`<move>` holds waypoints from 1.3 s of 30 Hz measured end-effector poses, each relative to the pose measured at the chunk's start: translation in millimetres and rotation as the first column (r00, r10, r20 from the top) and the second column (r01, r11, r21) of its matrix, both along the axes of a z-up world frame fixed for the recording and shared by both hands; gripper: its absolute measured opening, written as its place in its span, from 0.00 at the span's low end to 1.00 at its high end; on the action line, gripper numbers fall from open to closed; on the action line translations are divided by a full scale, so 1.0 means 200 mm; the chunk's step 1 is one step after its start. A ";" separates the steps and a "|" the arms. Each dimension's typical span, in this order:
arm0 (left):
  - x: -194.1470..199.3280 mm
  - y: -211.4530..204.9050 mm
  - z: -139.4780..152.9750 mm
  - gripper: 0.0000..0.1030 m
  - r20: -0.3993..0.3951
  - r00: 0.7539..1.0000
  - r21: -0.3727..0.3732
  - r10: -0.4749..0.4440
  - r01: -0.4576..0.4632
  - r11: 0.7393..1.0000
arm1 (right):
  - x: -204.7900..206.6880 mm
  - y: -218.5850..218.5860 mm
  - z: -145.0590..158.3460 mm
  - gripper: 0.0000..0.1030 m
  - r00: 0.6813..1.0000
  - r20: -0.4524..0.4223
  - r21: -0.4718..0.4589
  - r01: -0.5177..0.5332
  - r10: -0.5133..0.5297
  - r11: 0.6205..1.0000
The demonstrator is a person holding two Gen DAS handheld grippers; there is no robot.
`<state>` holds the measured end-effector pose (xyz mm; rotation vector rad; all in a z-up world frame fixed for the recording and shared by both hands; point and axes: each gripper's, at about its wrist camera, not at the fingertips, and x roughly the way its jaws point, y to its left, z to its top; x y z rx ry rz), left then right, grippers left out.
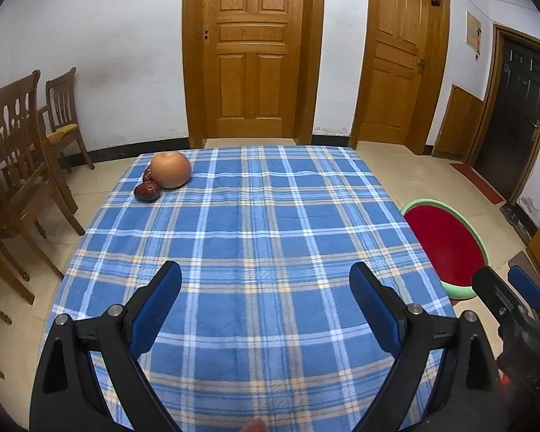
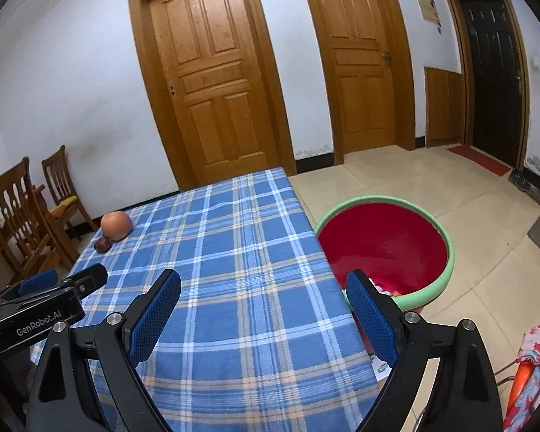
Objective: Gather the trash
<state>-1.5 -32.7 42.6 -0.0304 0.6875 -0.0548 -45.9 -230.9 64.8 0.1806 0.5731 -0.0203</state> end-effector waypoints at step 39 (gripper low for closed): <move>-0.02 0.05 -0.01 0.90 -0.004 1.000 -0.024 0.031 -0.031 0.999 | -0.04 0.03 0.00 0.91 1.000 0.008 0.002 -0.014 0.014 1.000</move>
